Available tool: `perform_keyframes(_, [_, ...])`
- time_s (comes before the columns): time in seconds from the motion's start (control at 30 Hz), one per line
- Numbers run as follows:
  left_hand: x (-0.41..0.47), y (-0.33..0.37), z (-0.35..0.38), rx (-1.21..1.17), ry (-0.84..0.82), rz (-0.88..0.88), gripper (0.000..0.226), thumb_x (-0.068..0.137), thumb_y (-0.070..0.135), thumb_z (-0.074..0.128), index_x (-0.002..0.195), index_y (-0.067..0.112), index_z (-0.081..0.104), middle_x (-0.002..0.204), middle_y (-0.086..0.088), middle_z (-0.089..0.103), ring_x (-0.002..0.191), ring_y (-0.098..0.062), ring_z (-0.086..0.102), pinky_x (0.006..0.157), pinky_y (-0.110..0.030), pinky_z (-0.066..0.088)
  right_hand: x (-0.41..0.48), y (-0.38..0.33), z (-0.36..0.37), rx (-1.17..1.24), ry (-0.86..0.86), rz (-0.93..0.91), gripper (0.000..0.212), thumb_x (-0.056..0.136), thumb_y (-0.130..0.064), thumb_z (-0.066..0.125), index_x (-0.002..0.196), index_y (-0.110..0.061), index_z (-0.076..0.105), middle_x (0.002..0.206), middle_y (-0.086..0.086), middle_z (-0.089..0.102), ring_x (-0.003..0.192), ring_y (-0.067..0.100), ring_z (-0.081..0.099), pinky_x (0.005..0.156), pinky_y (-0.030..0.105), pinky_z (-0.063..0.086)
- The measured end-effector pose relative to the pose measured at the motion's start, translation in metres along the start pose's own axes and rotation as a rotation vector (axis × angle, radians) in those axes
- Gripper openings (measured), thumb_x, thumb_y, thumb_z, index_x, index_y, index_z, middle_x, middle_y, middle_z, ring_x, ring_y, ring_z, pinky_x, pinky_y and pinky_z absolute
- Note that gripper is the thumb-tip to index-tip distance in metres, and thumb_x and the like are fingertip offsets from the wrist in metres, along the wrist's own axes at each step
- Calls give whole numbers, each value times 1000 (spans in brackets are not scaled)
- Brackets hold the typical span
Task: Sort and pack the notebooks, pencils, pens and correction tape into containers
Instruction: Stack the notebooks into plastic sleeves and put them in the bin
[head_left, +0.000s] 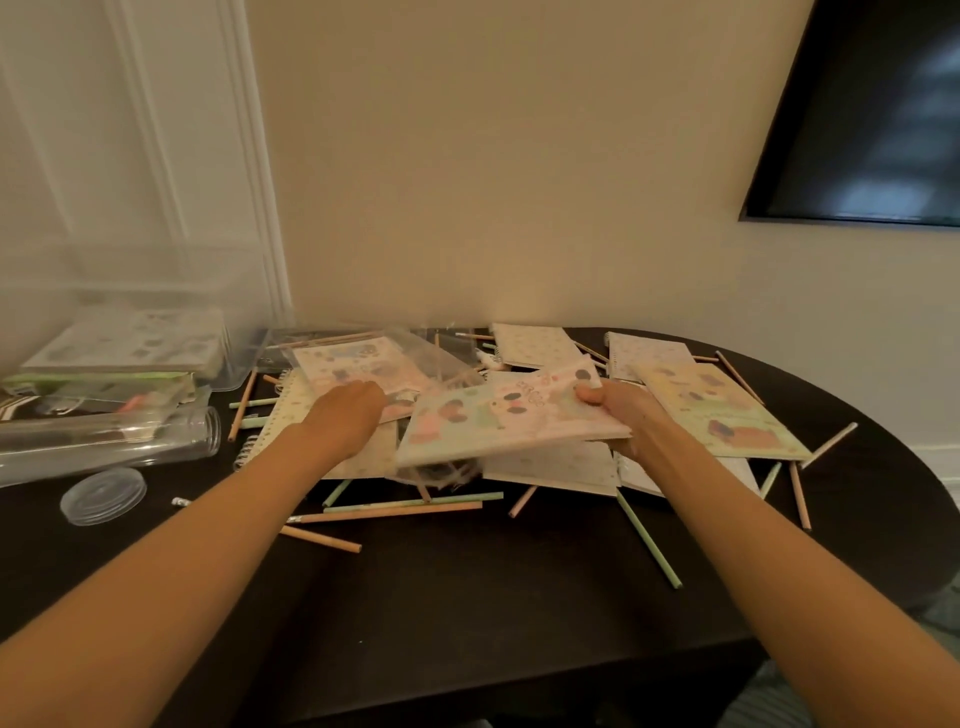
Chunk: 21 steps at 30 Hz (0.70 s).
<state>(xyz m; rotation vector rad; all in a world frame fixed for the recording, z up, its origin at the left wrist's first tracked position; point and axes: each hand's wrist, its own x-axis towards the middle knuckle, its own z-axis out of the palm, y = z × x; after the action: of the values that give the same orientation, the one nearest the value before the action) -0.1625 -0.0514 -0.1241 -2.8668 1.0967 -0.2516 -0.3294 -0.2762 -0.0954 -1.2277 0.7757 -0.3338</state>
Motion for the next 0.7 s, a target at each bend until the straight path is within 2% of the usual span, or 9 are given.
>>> perform_keyframes(0.07, [-1, 1, -6, 29, 14, 6, 22, 93, -1, 42, 111, 2, 54, 113, -15, 55, 102, -31, 56, 80, -33, 44, 0, 4, 9, 80, 47, -46, 38, 94, -2, 49, 132, -5, 47, 123, 6, 61, 69, 18, 60, 45, 27, 53])
perform_keyframes(0.17, [-2, 2, -16, 21, 39, 2, 21, 89, -6, 45, 106, 1, 57, 107, -16, 57, 98, -32, 57, 79, -34, 45, 3, 15, 21, 145, 110, -97, 44, 93, -2, 50, 136, -8, 43, 108, 4, 63, 69, 17, 60, 68, 34, 55])
perform_keyframes(0.23, [-3, 5, -21, 7, 49, 4, 19, 89, -4, 46, 105, 2, 56, 107, -16, 57, 99, -33, 57, 77, -34, 43, 6, 22, 32, 138, 199, -115, 44, 93, -7, 50, 137, -9, 43, 111, 8, 61, 78, 21, 62, 77, 38, 53])
perform_keyframes(0.3, [-3, 10, -24, -8, 69, 5, 19, 91, -2, 46, 107, 4, 54, 110, -15, 56, 102, -33, 55, 75, -33, 41, 6, 29, 47, 115, 285, -139, 42, 96, -18, 47, 137, -11, 42, 119, 11, 59, 94, 25, 63, 78, 38, 54])
perform_keyframes(0.37, [-3, 15, -27, -4, 105, 24, 22, 94, 2, 43, 113, 6, 53, 114, -15, 55, 105, -32, 54, 76, -32, 39, 7, 35, 67, 111, 289, -172, 40, 100, -23, 38, 139, -11, 36, 125, 13, 56, 102, 28, 62, 70, 35, 55])
perform_keyframes(0.47, [-4, 20, -29, 47, 118, 73, 28, 96, 6, 37, 121, 8, 50, 120, -14, 53, 111, -31, 51, 77, -32, 37, 0, 41, 101, 94, 150, -156, 41, 99, -11, 31, 140, -11, 30, 127, 14, 53, 108, 29, 59, 82, 41, 55])
perform_keyframes(0.57, [-6, 20, -27, 77, 110, 81, 25, 96, 8, 37, 116, 7, 53, 118, -14, 55, 109, -31, 53, 74, -33, 38, -9, 43, 116, 187, -21, -37, 49, 89, 15, 29, 135, 1, 38, 129, 21, 51, 116, 37, 53, 86, 44, 51])
perform_keyframes(0.63, [-7, 19, -24, 25, 121, 44, 25, 98, 15, 37, 111, 6, 57, 114, -16, 58, 104, -32, 55, 75, -35, 40, -11, 45, 116, 221, -105, 43, 52, 87, 20, 25, 134, 2, 41, 132, 23, 49, 122, 40, 47, 97, 47, 45])
perform_keyframes(0.7, [-6, 19, -21, -115, 120, -4, 32, 99, 24, 35, 119, 8, 54, 119, -17, 57, 107, -34, 53, 81, -38, 42, -11, 50, 114, 222, -150, 96, 54, 89, 20, 23, 137, 0, 38, 135, 23, 46, 124, 41, 46, 102, 51, 40])
